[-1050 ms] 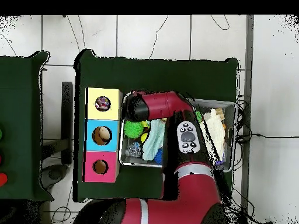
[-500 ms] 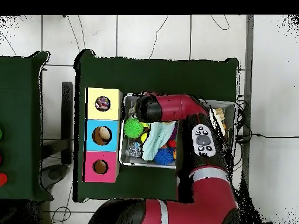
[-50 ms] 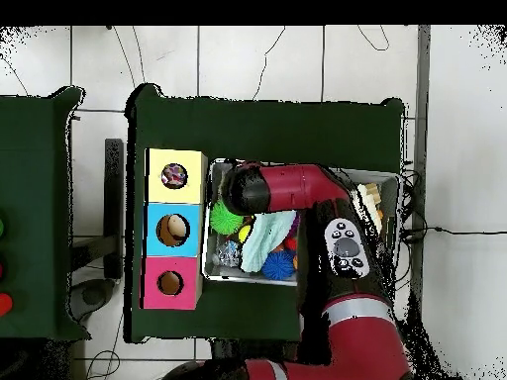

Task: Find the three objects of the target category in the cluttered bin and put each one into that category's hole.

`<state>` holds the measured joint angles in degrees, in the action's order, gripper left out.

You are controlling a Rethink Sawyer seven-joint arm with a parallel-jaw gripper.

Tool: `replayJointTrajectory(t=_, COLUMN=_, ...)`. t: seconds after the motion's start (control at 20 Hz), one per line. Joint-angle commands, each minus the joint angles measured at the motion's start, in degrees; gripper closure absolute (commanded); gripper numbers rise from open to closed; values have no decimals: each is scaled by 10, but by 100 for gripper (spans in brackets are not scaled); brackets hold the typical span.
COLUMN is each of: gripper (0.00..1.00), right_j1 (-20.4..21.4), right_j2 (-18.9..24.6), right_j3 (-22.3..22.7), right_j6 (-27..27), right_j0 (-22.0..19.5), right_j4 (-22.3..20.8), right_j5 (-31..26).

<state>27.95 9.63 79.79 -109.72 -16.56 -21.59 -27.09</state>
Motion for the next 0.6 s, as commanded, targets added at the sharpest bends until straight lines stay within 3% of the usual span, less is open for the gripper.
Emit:
replayJointTrajectory(t=0.05, gripper=100, right_j1=-37, right_j2=74, right_j3=39, right_j6=89, right_j0=-12, right_j4=-25, right_j5=-49)
replayJointTrajectory(t=0.6, gripper=100, right_j1=-80, right_j2=78, right_j3=37, right_j6=78, right_j0=-26, right_j4=-52, right_j5=8)
